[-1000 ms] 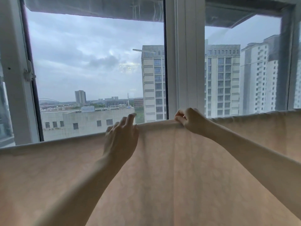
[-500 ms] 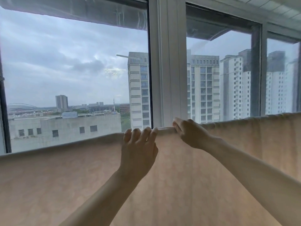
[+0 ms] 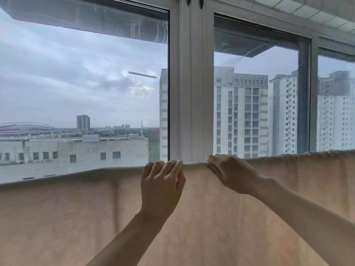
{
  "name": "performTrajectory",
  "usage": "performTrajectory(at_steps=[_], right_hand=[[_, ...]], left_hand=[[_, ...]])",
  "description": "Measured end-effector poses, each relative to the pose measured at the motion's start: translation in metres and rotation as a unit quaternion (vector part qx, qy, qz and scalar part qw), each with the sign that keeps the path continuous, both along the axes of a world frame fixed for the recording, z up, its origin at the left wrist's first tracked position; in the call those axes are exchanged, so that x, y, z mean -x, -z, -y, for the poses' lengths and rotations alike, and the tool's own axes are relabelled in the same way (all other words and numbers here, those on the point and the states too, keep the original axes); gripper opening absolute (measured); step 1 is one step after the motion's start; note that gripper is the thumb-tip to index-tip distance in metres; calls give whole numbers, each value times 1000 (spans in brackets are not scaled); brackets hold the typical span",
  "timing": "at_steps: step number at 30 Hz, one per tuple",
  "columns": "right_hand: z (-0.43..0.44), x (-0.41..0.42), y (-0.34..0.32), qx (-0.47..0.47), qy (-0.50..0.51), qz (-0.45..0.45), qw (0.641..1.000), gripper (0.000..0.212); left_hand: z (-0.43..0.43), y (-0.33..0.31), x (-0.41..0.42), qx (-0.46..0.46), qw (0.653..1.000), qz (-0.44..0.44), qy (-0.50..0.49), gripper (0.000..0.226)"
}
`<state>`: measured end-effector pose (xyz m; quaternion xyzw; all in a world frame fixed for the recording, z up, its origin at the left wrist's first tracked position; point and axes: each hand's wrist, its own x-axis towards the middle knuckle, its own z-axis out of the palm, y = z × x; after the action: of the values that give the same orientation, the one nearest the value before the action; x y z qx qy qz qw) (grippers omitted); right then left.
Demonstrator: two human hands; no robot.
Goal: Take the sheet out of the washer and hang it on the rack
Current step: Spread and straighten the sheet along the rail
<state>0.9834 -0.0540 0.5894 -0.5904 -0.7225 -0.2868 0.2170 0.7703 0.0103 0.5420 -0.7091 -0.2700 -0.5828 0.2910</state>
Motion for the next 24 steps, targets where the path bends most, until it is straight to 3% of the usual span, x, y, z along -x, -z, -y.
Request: performTrajectory(at_steps=[7, 14, 24], right_hand=[[6, -19, 2, 7, -71, -5, 997, 24], [6, -31, 7, -29, -154, -54, 986, 16], [10, -29, 19, -90, -169, -116, 974, 21]], left_hand=[[-12, 5, -25, -28, 995, 74, -54, 36], [-14, 8, -22, -44, 990, 115, -66, 33], [-4, 7, -11, -32, 992, 103, -69, 25]])
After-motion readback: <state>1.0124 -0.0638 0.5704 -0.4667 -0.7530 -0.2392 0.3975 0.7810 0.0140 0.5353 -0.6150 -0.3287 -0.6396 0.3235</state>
